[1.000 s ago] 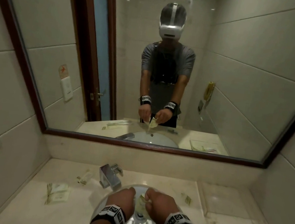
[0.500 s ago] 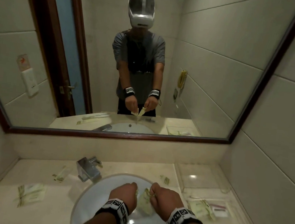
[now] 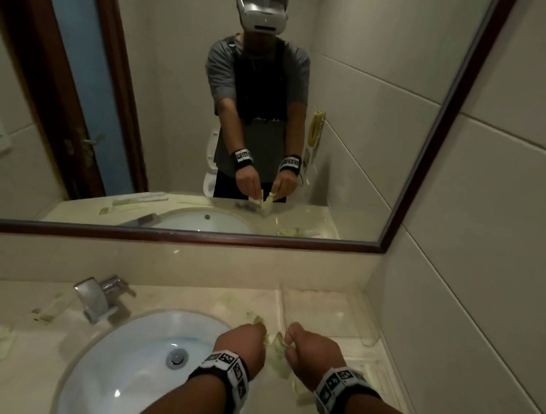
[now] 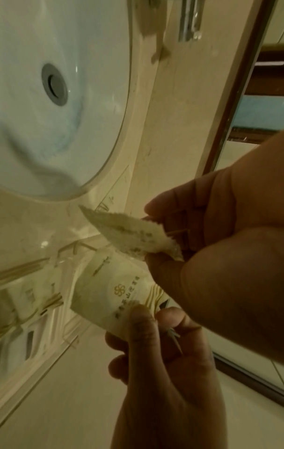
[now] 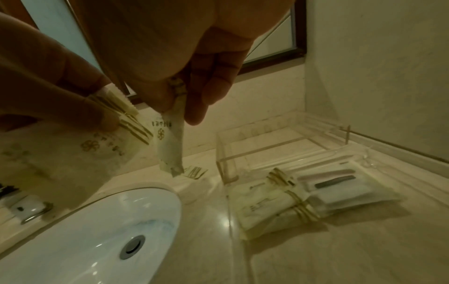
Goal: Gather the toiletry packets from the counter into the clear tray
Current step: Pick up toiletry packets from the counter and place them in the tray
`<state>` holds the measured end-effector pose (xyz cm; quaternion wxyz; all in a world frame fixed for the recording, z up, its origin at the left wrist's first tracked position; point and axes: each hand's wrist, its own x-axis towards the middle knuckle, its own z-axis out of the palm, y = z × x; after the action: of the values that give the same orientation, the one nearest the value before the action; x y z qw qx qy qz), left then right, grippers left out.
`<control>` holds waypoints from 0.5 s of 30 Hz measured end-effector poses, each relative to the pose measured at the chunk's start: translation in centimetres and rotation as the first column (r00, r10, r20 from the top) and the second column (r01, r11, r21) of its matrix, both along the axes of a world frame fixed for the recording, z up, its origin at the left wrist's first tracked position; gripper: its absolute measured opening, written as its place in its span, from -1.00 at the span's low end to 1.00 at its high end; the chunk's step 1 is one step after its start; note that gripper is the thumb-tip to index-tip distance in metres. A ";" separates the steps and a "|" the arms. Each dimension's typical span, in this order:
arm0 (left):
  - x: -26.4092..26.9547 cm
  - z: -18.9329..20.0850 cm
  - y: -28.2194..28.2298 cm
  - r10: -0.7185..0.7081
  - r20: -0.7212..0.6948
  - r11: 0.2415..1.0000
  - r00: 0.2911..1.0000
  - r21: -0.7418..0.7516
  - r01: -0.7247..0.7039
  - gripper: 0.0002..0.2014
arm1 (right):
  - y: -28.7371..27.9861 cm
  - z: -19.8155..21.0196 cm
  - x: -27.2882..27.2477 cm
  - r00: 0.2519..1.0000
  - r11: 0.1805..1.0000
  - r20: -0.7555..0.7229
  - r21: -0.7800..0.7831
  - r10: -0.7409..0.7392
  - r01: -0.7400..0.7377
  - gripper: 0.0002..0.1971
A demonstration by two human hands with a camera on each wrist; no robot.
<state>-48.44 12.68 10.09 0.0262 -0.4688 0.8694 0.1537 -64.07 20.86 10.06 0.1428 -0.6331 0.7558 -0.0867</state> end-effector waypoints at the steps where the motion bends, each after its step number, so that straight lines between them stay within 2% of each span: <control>1: -1.0 -0.2 0.3 0.003 0.002 1.000 1.000 0.008 -0.003 -0.75 | 0.1 -0.1 -1.1 1.000 1.000 0.001 0.007 -0.002 0.002 -0.84; 7: -5.7 -1.6 1.4 0.008 0.047 0.999 0.999 0.046 -0.010 -0.75 | 0.6 -1.3 -5.8 1.000 0.998 -0.017 0.056 0.000 0.001 -0.83; 15: -6.8 -3.2 0.4 0.013 0.037 0.993 0.999 0.120 -0.018 -0.70 | 0.7 -3.0 -8.7 0.992 0.988 -0.066 0.106 -0.110 0.117 -0.78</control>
<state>-55.27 13.08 6.84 0.0690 -0.4758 0.8543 0.1974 -72.79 21.56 7.08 0.1493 -0.5826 0.7982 -0.0340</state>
